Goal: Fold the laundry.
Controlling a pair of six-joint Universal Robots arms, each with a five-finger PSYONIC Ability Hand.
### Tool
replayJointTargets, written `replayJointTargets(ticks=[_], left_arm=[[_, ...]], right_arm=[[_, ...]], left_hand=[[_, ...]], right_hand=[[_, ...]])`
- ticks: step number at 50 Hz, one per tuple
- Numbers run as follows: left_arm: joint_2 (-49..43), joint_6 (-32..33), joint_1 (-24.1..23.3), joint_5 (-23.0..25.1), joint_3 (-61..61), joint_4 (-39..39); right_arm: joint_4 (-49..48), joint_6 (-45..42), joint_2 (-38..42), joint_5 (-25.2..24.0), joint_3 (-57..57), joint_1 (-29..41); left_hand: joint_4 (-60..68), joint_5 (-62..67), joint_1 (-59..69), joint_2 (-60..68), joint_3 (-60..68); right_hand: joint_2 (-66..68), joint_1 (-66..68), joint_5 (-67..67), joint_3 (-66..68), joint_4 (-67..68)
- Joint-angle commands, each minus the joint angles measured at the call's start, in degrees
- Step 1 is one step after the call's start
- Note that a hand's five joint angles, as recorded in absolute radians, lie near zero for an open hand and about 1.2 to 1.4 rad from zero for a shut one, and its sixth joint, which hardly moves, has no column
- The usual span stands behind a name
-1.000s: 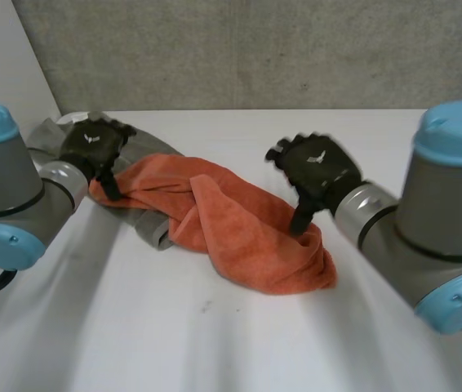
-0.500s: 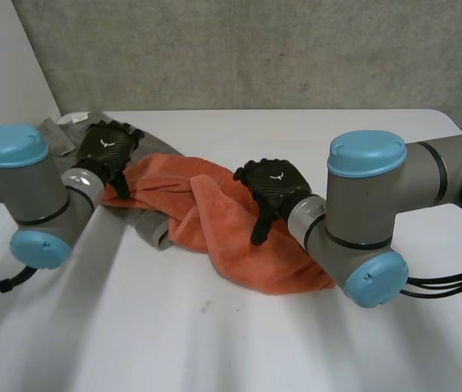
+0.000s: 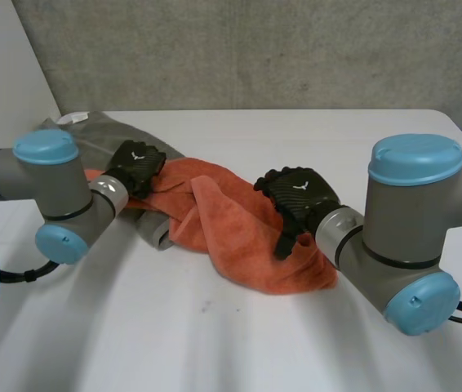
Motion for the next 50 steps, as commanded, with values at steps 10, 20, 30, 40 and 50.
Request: replayJointTargets(ticks=[10, 20, 30, 40, 50], left_arm=[[16.84, -22.82, -8.66, -1.55, -4.54, -0.81], [21.85, -36.52, -22.46, 7.94, -12.28, -0.72], [19.12, -36.37, -24.85, 5.94, -12.19, 0.42], [22.55, -21.52, -11.4, 0.13, -15.18, 0.33], [18.26, -14.4, -2.61, 0.13, -16.68, -3.61]], right_arm=[[-0.17, 0.06, -3.86, 0.01, 2.22, -5.78], [-0.17, 0.24, -7.73, 0.63, 1.7, -11.31], [0.18, 0.15, -9.92, 0.63, 1.79, -11.93], [0.44, -3.18, -9.93, -0.16, 2.84, -11.14], [0.18, -9.61, -9.31, 0.54, 5.3, -6.57]], left_hand=[[11.64, 14.66, 15.82, 12.02, 12.4], [11.64, 14.66, 15.82, 12.02, 12.4], [-57.57, -54.55, -53.39, -57.19, -56.81], [-57.81, -54.79, -53.63, -57.43, -57.04], [-54.12, -51.09, -49.93, -53.73, -53.35]], right_hand=[[-2.53, -1.29, -3.84, -2.15, -3.27], [-2.53, -1.29, -3.84, -2.15, -3.27], [-2.53, -1.29, -3.84, -2.15, -3.27], [-2.53, -1.29, -3.84, -2.15, -3.27], [-2.53, -1.29, -3.84, -2.15, -3.27]])
